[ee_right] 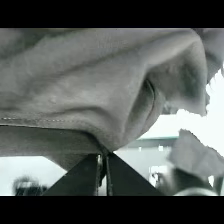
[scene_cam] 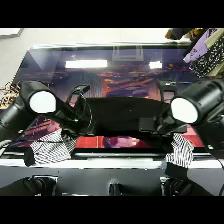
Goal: Fold the clothes and pants, and hang the long-sleeved shirts on hangers.
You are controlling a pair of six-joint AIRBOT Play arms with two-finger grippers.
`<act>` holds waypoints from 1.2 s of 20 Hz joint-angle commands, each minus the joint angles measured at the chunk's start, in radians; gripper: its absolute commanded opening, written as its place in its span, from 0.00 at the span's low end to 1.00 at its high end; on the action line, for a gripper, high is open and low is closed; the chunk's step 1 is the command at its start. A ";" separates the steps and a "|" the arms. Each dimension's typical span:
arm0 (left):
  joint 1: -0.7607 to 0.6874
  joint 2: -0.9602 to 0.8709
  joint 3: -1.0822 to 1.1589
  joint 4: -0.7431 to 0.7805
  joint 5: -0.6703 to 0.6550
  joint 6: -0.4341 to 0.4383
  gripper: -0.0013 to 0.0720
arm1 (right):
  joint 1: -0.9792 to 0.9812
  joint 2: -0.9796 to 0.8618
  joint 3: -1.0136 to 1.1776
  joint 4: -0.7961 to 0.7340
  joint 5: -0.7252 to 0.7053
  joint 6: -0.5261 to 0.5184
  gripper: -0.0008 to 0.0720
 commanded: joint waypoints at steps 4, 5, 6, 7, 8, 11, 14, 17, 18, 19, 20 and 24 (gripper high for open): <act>0.076 -0.174 -0.016 -0.019 0.166 0.012 0.05 | -0.001 -0.130 -0.118 -0.033 -0.323 0.023 0.06; 0.098 -0.205 -0.016 -0.037 0.194 0.049 0.05 | -0.001 -0.166 -0.118 -0.033 -0.367 0.028 0.06; 0.121 -0.235 -0.016 -0.072 0.213 0.077 0.05 | -0.001 -0.198 -0.118 -0.032 -0.393 0.037 0.06; 0.142 -0.259 -0.016 -0.112 0.220 0.100 0.05 | 0.000 -0.228 -0.118 -0.031 -0.406 0.041 0.06; 0.161 -0.279 -0.016 -0.150 0.220 0.128 0.08 | -0.001 -0.251 -0.118 -0.027 -0.409 0.042 0.06; 0.209 -0.287 -0.016 -0.198 0.203 0.205 0.65 | 0.000 -0.272 -0.118 -0.027 -0.439 0.048 0.06; 0.309 -0.201 -0.021 -0.099 0.156 0.221 0.76 | 0.000 -0.272 -0.118 -0.027 -0.400 0.047 0.06; 0.483 0.001 -0.143 -0.001 0.205 0.250 0.76 | 0.000 -0.267 -0.118 -0.026 -0.375 0.039 0.05; 0.566 0.079 -0.220 0.007 0.234 0.286 0.76 | 0.000 -0.265 -0.118 -0.024 -0.374 0.036 0.06; 0.644 0.140 -0.286 0.023 0.244 0.327 0.76 | 0.000 -0.262 -0.118 -0.019 -0.373 0.035 0.06; 0.724 0.189 -0.345 0.050 0.238 0.361 0.76 | 0.000 -0.259 -0.118 -0.016 -0.371 0.029 0.06; 0.938 0.245 -0.433 0.067 0.163 0.381 0.76 | 0.000 -0.256 -0.118 -0.008 -0.371 0.009 0.06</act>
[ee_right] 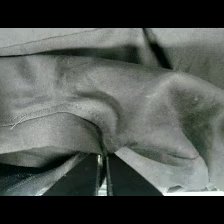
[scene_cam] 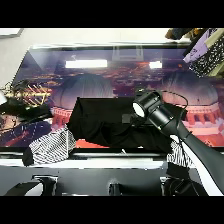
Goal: Fold the clothes and pants, and hang the long-sleeved shirts on hangers.
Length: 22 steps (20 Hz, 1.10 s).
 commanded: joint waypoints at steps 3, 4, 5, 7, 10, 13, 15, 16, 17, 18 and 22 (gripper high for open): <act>0.219 0.043 -0.080 0.046 0.017 0.031 0.91 | 0.000 0.002 0.000 0.007 0.004 -0.030 0.06; 0.248 0.036 -0.078 0.047 0.037 0.031 0.91 | 0.000 0.002 0.000 0.007 0.004 -0.032 0.06; 0.287 0.031 -0.074 0.042 0.051 0.056 0.91 | 0.000 0.002 0.000 0.007 0.004 -0.031 0.06; 0.396 0.030 -0.073 0.006 0.097 0.142 0.91 | 0.000 0.002 0.000 0.007 0.003 -0.031 0.06; 0.534 0.006 -0.078 -0.052 0.126 0.322 0.91 | 0.000 0.002 0.000 0.007 0.003 -0.047 0.06; 0.560 -0.027 -0.095 -0.051 0.206 0.444 0.91 | 0.000 0.002 0.000 0.006 0.003 -0.066 0.06; 0.554 -0.064 -0.095 -0.052 0.235 0.481 0.91 | 0.000 0.002 0.000 0.006 0.004 -0.066 0.06; 0.553 -0.086 -0.095 -0.052 0.236 0.505 0.91 | 0.000 0.002 0.000 0.006 0.003 -0.065 0.06; 0.553 -0.106 -0.095 -0.053 0.236 0.526 0.91 | 0.000 0.002 0.000 0.006 0.003 -0.065 0.06; 0.554 -0.125 -0.095 -0.052 0.236 0.537 0.91 | 0.000 0.002 0.000 0.006 0.002 -0.065 0.06; 0.551 -0.203 -0.095 -0.048 0.251 0.555 0.91 | 0.000 0.002 0.000 0.006 0.001 -0.065 0.06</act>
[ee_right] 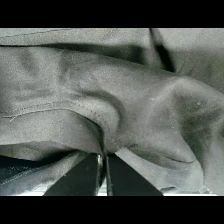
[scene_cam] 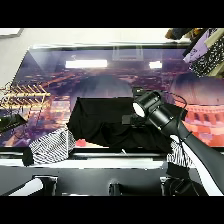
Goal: Fold the clothes and pants, and hang the long-sleeved shirts on hangers.
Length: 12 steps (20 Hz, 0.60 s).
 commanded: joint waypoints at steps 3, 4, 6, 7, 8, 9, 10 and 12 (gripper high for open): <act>-0.016 -0.109 -0.001 0.031 0.021 0.037 0.91 | 0.000 0.001 0.000 0.000 -0.004 -0.002 0.06; -0.031 -0.126 -0.002 0.060 0.021 0.044 0.90 | 0.000 0.001 0.000 -0.001 -0.004 -0.001 0.06; -0.063 -0.151 -0.002 0.121 0.021 0.043 0.88 | 0.000 0.001 0.000 -0.001 -0.004 -0.001 0.06; -0.077 -0.161 -0.002 0.143 0.022 0.043 0.88 | 0.000 0.001 0.000 -0.001 -0.006 -0.001 0.06; -0.086 -0.167 -0.004 0.153 0.030 0.043 0.82 | 0.000 0.001 0.000 -0.001 -0.011 -0.001 0.06; -0.089 -0.171 -0.010 0.152 0.042 0.042 0.78 | 0.000 0.001 0.000 -0.001 -0.016 -0.001 0.06; -0.089 -0.173 -0.016 0.153 0.048 0.043 0.78 | 0.000 0.001 0.000 -0.001 -0.024 -0.001 0.06; -0.089 -0.174 -0.035 0.153 0.058 0.043 0.75 | 0.000 0.001 0.000 -0.001 -0.030 -0.001 0.06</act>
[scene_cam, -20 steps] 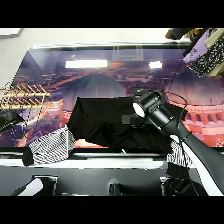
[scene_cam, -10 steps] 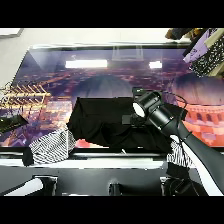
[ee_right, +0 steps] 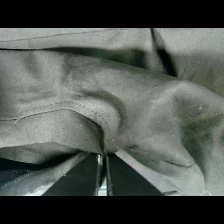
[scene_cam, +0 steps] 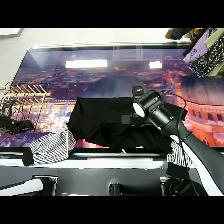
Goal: Fold the clothes and pants, and hang the long-sleeved shirts on hangers.
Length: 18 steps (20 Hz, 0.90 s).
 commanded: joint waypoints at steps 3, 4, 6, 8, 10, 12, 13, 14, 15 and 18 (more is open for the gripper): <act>-0.011 -0.011 -0.057 0.022 0.033 0.002 0.68 | 0.000 0.001 0.000 0.000 -0.011 0.002 0.06; -0.012 -0.011 -0.071 0.021 0.039 0.002 0.68 | 0.000 0.001 0.000 0.000 -0.011 0.002 0.06; -0.012 -0.011 -0.088 0.021 0.042 0.002 0.50 | 0.000 0.001 0.000 0.000 -0.011 0.002 0.06; -0.012 -0.012 -0.089 0.021 0.047 0.002 0.37 | 0.000 0.001 0.000 0.000 -0.011 0.002 0.06; -0.012 -0.012 -0.089 0.021 0.047 0.002 0.26 | 0.000 0.001 0.000 0.000 -0.011 0.002 0.06; -0.012 -0.011 -0.088 0.021 0.047 0.002 0.16 | 0.000 0.001 0.000 0.000 -0.011 0.002 0.06; -0.012 -0.010 -0.087 0.017 0.046 0.002 0.07 | 0.000 0.001 0.000 0.000 -0.011 0.002 0.06; -0.013 -0.009 -0.086 0.008 0.047 0.002 0.05 | 0.000 0.001 0.000 0.000 -0.011 0.002 0.06; -0.017 -0.008 -0.085 -0.002 0.047 0.002 0.05 | 0.000 0.001 0.000 0.000 -0.011 0.002 0.06; -0.030 -0.005 -0.065 -0.021 0.030 0.002 0.05 | 0.000 0.001 0.000 0.000 -0.010 0.002 0.06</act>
